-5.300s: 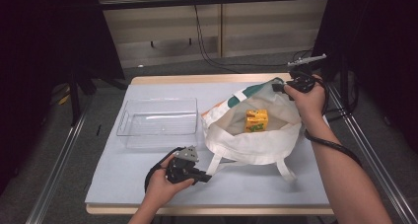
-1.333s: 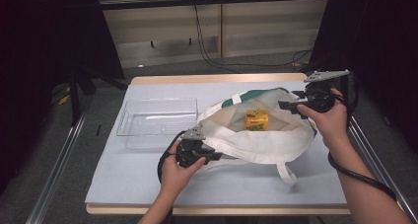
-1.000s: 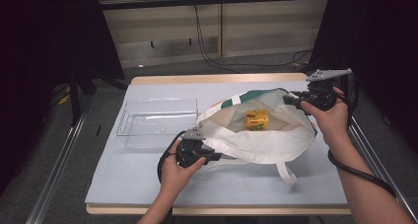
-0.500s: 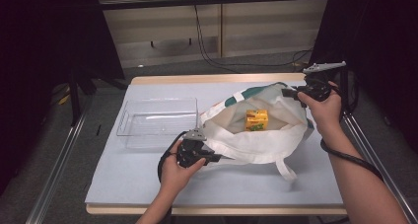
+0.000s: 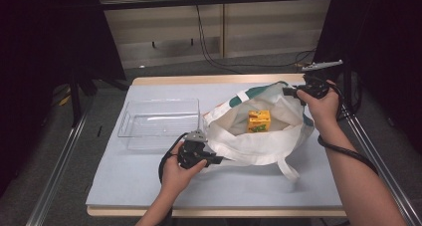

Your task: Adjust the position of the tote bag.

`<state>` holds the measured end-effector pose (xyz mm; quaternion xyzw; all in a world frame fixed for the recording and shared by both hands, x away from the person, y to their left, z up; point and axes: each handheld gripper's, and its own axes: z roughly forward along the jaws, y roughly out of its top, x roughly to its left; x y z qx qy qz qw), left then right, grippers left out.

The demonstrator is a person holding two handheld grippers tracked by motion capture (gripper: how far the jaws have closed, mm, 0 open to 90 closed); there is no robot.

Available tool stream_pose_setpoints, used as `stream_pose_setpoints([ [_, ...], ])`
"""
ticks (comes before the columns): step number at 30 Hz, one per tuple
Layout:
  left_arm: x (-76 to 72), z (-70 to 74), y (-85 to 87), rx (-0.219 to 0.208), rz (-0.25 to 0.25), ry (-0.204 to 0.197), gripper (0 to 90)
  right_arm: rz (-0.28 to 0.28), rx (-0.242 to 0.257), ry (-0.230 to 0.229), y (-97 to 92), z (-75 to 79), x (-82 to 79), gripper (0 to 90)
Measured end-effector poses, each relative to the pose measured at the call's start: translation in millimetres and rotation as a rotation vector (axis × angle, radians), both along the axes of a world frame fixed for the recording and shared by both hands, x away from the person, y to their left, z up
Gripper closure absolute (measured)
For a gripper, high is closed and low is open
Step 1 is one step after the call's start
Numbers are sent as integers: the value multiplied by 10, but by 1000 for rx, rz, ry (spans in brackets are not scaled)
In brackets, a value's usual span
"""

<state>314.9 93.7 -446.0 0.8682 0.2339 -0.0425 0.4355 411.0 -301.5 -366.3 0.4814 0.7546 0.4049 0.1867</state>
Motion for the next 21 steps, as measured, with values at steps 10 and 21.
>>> stream_pose_setpoints([
  [10, 34, -13, 17, -13, -6, 18, 879, -13, -6, 24, 5, -112, 139, 778],
  [21, 30, -16, 7, -11, -7, 6, 879, -17, -18, 23, 16, -191, 229, 777],
])
